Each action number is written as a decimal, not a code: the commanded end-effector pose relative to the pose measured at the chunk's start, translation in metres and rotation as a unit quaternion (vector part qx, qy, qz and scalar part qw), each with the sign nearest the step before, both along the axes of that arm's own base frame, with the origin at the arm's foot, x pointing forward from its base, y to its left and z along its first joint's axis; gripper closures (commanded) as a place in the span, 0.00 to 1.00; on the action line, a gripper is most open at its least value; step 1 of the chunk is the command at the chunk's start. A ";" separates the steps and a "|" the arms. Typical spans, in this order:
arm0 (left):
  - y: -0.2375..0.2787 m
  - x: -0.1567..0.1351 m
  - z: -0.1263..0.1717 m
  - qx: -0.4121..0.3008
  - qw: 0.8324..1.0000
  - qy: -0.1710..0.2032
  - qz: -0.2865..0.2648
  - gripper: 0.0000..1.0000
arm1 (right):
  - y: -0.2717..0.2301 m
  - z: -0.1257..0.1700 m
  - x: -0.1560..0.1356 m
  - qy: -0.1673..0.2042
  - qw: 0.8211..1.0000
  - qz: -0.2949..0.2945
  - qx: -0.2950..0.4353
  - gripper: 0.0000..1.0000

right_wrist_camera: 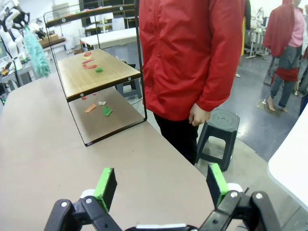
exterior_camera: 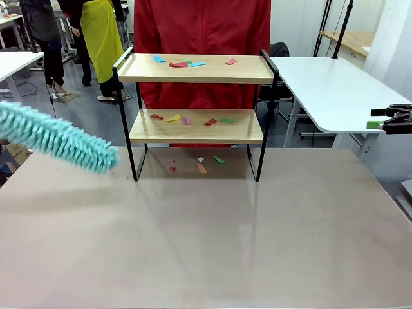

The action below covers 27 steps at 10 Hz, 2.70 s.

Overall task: Clean the shelf.
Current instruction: Clean the specific section of the Shelf indicated by the human with the Duster.

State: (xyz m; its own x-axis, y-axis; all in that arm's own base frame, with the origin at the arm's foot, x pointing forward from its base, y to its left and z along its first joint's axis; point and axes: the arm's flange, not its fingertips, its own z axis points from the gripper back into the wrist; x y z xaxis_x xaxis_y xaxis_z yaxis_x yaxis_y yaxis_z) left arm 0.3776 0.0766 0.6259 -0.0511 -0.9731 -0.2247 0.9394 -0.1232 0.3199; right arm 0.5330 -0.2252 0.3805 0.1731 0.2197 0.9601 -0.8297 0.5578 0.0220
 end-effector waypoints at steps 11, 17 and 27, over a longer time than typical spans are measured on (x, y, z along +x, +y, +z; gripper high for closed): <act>-0.022 -0.017 -0.009 0.098 0.989 0.042 -0.106 0.87 | 0.003 0.002 -0.001 -0.002 1.000 0.002 0.002 0.00; -0.022 -0.017 -0.009 0.098 0.989 0.042 -0.106 0.87 | 0.003 0.002 -0.001 -0.002 1.000 0.002 0.002 0.00; -0.022 -0.017 -0.009 0.098 0.989 0.042 -0.106 0.87 | 0.003 0.002 -0.001 -0.002 1.000 0.002 0.002 0.00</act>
State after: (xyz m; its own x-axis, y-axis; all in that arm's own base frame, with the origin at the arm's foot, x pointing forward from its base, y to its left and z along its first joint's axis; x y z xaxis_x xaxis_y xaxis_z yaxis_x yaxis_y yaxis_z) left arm 0.3591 0.0515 0.6141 -0.2809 -0.8778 -0.3880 0.9106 -0.3714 0.1812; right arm 0.5330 -0.2252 0.3805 0.1730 0.2196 0.9601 -0.8297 0.5578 0.0219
